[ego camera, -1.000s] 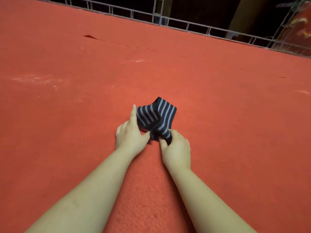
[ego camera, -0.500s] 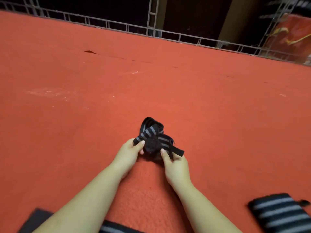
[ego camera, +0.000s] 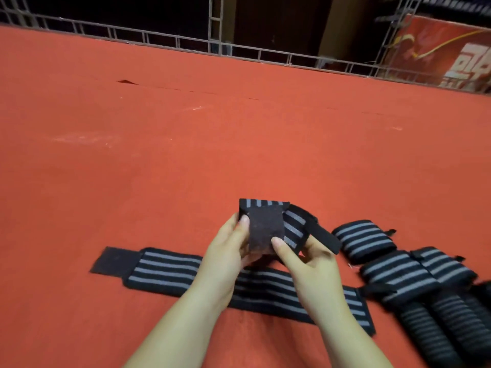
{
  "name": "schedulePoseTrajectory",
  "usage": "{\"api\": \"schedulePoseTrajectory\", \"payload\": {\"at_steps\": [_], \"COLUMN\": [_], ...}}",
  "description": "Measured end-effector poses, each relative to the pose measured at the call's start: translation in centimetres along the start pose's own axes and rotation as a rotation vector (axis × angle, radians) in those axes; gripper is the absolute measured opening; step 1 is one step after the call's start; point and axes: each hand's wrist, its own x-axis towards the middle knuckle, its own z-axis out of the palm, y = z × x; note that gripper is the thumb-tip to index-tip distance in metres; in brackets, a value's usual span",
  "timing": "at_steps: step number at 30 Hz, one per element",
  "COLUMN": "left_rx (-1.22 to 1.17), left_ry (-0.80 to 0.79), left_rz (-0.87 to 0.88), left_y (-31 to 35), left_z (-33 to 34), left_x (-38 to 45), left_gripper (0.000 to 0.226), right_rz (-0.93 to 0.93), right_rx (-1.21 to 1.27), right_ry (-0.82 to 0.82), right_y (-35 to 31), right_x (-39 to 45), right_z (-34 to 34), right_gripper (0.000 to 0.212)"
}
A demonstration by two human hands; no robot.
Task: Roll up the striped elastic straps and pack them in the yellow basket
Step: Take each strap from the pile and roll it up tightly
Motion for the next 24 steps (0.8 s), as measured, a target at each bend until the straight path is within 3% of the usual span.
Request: {"api": "schedulePoseTrajectory", "payload": {"at_steps": [3, 7, 11, 13, 14, 16, 17, 18, 20, 22, 24], "left_rx": [-0.009, 0.054, -0.072, -0.095, -0.092, -0.057, -0.02, 0.026, 0.136, 0.226, 0.292], "left_ry": [0.006, 0.045, 0.138, 0.184, 0.192, 0.169, 0.141, 0.111, 0.02, -0.092, -0.166], "left_rz": [0.034, 0.124, 0.142, 0.13, 0.115, 0.074, 0.063, 0.048, 0.031, 0.023, 0.02], "left_y": [-0.4, 0.0, 1.9, 2.9, 3.3, 3.7, 3.8, 3.8, 4.1, 4.6, 5.5], "left_z": [0.1, 0.5, -0.5, -1.3, -1.7, -2.1, -2.2, -2.1, -2.1, -2.5, -3.4], "left_x": [-0.9, -2.2, -2.8, -3.0, -3.1, -3.4, -3.5, -3.6, -3.8, -3.9, -4.2], "left_gripper": [0.038, 0.022, 0.025, 0.026, 0.027, 0.028, 0.027, 0.025, 0.019, 0.012, 0.009], "right_rz": [-0.038, -0.098, -0.002, 0.036, 0.086, 0.172, 0.13, 0.042, -0.12, -0.128, -0.057], "right_rx": [0.056, 0.077, 0.163, 0.02, -0.072, -0.208, -0.25, -0.287, -0.288, -0.134, 0.106], "right_ry": [0.007, -0.014, 0.331, 0.465, 0.506, 0.546, 0.534, 0.48, 0.182, -0.204, -0.452], "right_y": [0.0, -0.9, 0.3, 1.1, 1.3, 1.4, 1.1, 0.8, -0.3, -1.7, -2.8], "right_x": [-1.9, -3.2, -1.3, -0.4, -0.2, -0.3, -0.6, -1.0, -1.8, -2.4, -2.3], "right_z": [-0.5, -0.2, -3.0, -5.3, -6.0, -6.2, -5.8, -5.1, -3.0, -1.1, 0.0], "right_gripper": [0.013, 0.019, 0.015, 0.017, 0.021, 0.055, 0.069, 0.076, 0.081, 0.079, 0.076]}}
